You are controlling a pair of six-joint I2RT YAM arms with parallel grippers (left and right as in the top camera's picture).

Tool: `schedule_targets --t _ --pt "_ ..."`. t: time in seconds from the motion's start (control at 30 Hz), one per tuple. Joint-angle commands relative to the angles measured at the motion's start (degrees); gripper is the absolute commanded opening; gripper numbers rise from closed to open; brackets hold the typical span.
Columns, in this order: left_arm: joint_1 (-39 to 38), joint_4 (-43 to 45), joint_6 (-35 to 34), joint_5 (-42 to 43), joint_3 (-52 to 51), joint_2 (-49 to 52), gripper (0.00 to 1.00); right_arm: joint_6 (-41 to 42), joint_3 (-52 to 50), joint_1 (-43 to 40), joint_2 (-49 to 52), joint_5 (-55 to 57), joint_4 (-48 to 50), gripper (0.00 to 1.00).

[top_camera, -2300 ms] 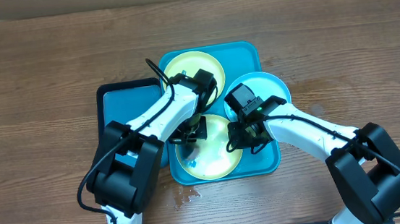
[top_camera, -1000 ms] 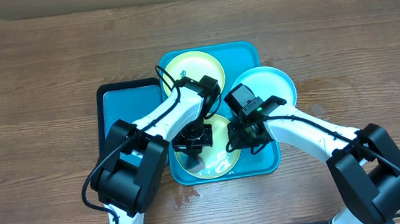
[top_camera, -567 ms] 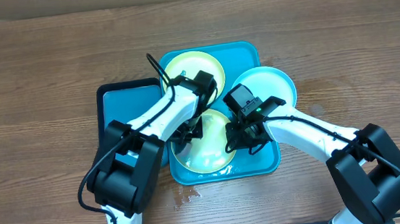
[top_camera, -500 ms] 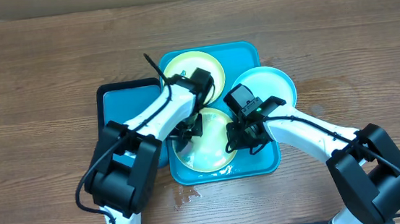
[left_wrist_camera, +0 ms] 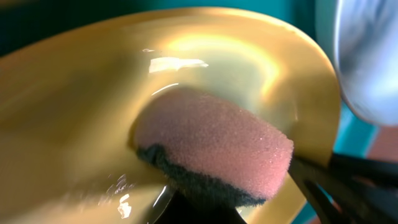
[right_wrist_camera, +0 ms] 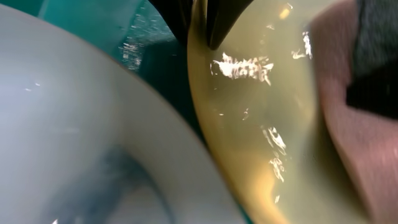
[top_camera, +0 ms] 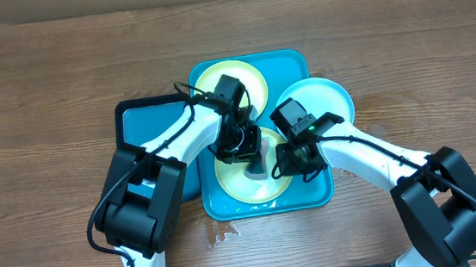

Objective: Clean dirty plates on tray and stack at the side
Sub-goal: 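Scrub the lower yellow plate with the sponge while the right gripper steadies it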

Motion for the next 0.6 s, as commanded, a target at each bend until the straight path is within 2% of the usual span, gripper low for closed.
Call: schedule_targets --t 0.0,0.27,0.37,0.57 --pt "-1.4 -1.2 1.0 11.1 -4.1 2.4 0.04 -0.6 -0.7 0.2 1.2 1.6 0.0 0.09" --pt "-0.7 -12.3 2.3 -1.0 -3.9 2.3 0.04 -0.5 -0.7 0.2 1.2 1.6 0.0 0.09" --pt "-0.3 -15.2 1.1 -9.9 -3.6 1.9 0.04 -0.6 -0.7 0.2 1.2 1.6 0.0 0.09" --pt "2.4 -18.0 -6.8 -33.8 -2.3 -2.4 0.04 -0.5 -0.7 0.2 1.2 1.6 -0.1 0.09"
